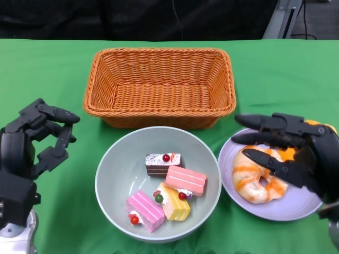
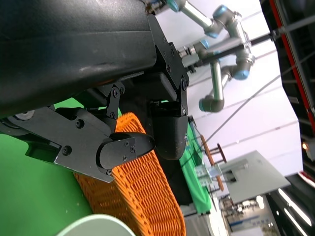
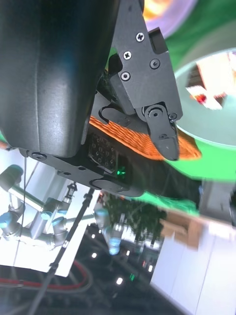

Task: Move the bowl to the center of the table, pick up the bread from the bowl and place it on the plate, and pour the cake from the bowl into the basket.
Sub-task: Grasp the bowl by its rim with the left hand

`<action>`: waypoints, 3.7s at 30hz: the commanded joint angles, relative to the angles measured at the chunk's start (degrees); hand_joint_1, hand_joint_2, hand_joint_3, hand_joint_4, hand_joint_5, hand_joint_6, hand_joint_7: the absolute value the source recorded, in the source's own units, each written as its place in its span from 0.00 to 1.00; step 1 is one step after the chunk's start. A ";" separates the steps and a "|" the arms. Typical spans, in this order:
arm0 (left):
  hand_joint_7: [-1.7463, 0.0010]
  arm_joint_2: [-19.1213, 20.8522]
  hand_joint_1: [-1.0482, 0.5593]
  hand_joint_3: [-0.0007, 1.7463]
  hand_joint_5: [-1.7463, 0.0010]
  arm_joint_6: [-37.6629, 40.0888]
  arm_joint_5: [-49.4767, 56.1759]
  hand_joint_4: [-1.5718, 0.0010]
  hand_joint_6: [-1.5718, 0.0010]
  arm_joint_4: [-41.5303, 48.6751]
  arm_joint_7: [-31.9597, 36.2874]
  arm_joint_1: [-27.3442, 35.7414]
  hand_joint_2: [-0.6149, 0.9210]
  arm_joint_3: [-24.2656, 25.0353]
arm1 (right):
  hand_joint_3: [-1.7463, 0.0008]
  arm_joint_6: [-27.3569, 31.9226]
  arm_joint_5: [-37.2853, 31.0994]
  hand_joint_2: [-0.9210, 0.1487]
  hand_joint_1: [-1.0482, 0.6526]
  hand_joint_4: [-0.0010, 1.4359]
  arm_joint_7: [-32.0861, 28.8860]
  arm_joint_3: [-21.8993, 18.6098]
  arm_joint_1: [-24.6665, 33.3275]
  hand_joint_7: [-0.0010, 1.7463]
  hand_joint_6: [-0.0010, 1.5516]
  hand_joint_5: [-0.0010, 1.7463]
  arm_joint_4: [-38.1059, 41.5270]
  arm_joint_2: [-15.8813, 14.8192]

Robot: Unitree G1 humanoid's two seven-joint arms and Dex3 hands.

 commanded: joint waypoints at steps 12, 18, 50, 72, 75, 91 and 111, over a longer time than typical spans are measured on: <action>0.36 1.79 0.59 0.48 0.18 -2.29 -0.32 0.46 0.47 1.26 -3.43 1.40 0.84 -0.90 | 0.42 0.03 4.84 0.24 0.63 0.53 4.02 -4.78 6.00 0.82 0.42 0.95 -1.49 4.96; 0.38 2.56 0.58 0.46 0.17 -3.49 -0.27 0.47 0.47 0.95 -5.00 1.78 0.84 -1.47 | 0.35 1.16 4.28 0.29 0.62 0.55 3.59 -5.35 6.27 0.87 0.42 0.98 -2.22 6.55; 0.98 22.03 0.26 0.00 0.96 -39.56 35.39 0.54 0.55 -13.68 -11.95 3.71 0.91 0.72 | 0.40 5.09 2.99 0.26 0.61 0.53 2.00 -7.82 4.35 0.82 0.42 0.98 -0.94 11.04; 0.99 25.62 0.33 0.01 0.98 -16.00 74.89 0.42 0.43 -21.39 30.88 3.56 0.97 -19.70 | 0.42 3.33 0.75 0.26 0.62 0.55 1.25 -6.55 4.98 0.82 0.43 0.96 -1.71 13.38; 1.00 26.62 0.32 0.01 0.98 -10.76 73.38 0.43 0.45 -23.03 30.64 4.28 0.97 -23.38 | 0.42 2.47 -0.13 0.27 0.62 0.55 1.05 -6.46 4.95 0.82 0.43 0.95 -1.59 13.16; 1.00 29.37 0.31 0.00 1.00 -0.72 61.40 0.43 0.46 -28.21 20.13 4.38 0.98 -32.92 | 0.39 2.45 0.35 0.27 0.63 0.55 1.41 -6.05 5.23 0.82 0.43 0.95 -1.94 13.00; 0.99 29.93 0.32 0.01 1.00 1.90 58.28 0.42 0.44 -28.47 15.38 3.53 1.00 -36.89 | 0.39 1.73 -1.15 0.29 0.62 0.55 -0.03 -5.80 5.45 0.83 0.44 0.96 -1.59 13.49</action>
